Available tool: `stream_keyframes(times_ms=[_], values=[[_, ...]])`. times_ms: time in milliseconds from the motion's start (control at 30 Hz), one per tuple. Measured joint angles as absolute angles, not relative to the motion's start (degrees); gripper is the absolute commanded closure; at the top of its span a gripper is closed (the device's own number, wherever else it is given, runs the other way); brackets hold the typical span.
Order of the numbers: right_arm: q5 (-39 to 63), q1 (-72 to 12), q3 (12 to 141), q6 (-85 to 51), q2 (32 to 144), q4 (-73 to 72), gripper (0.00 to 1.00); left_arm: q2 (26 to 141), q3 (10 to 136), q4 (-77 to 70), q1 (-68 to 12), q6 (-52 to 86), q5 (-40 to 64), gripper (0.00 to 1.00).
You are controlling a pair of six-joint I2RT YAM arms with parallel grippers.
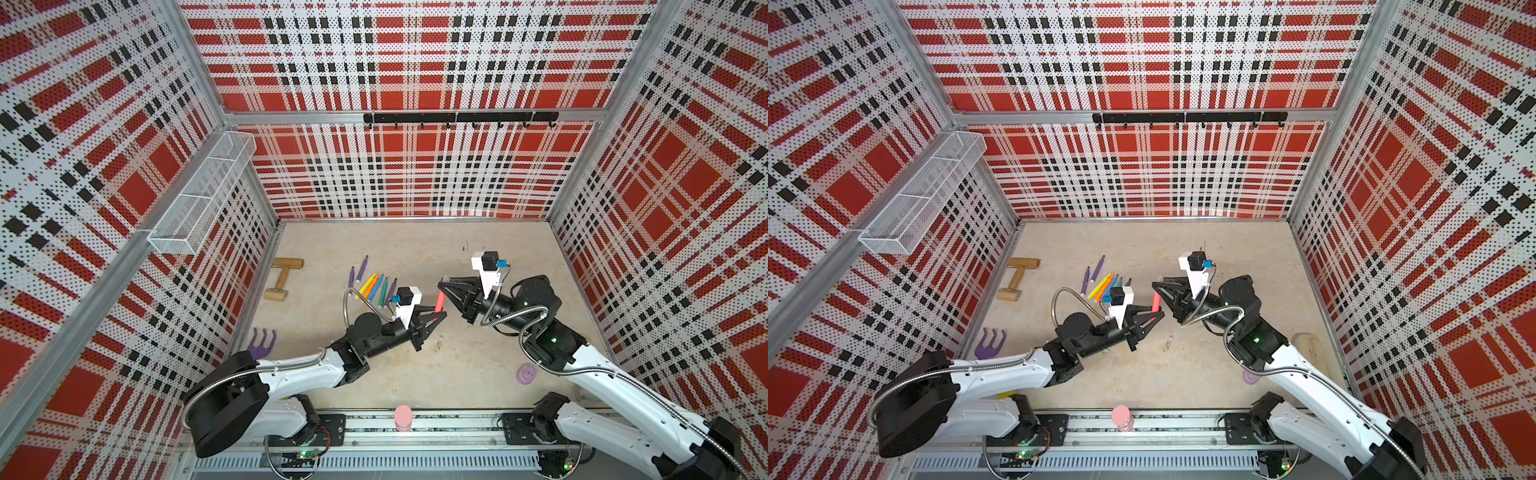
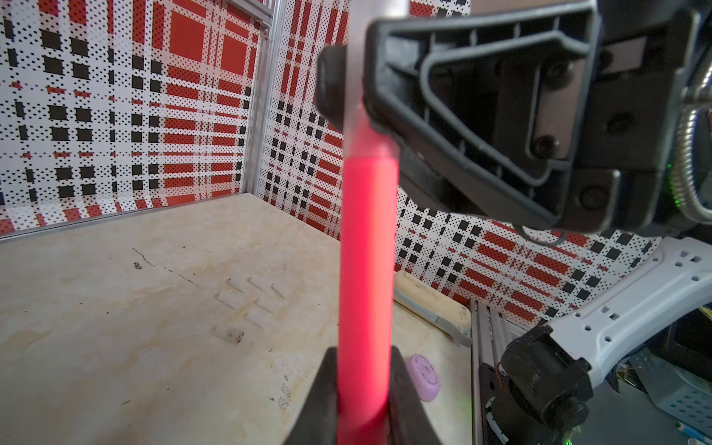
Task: Remove pen caps from pens
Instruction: Open the pen cap on the pen, then place the pen cap to the middle-right of the table.
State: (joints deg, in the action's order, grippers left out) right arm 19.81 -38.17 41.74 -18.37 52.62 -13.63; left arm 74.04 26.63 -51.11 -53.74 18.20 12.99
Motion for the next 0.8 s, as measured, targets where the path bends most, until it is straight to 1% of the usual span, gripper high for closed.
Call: stream_keyframes(times_ms=[133,267,367,500,667,733,800], values=[[20.47,-38.11,38.85,-21.34,53.10,-22.09,1.00,74.72,26.61,-53.41,-53.89,19.07,13.04,1.00],[22.74,-37.65,38.13,-25.76,57.74,-32.45,1.00,75.20,26.65,-55.42,-53.69,20.69,11.75,1.00],[20.27,-36.40,40.93,-27.77,59.66,-44.42,1.00,77.19,24.60,-50.15,-54.54,21.30,12.99,1.00],[16.03,-35.90,46.70,-25.91,56.64,-51.48,1.00,81.80,21.37,-41.15,-55.55,22.02,13.63,1.00],[12.51,-35.92,48.51,-21.56,51.79,-50.83,1.00,81.91,21.04,-39.18,-55.59,22.55,13.65,1.00],[10.20,-35.92,49.50,-19.27,50.50,-46.17,1.00,81.49,21.06,-39.09,-55.40,22.57,13.65,1.00],[5.58,-35.94,52.23,-15.79,50.04,-37.52,1.00,80.40,21.06,-38.89,-54.98,22.74,13.58,1.00]])
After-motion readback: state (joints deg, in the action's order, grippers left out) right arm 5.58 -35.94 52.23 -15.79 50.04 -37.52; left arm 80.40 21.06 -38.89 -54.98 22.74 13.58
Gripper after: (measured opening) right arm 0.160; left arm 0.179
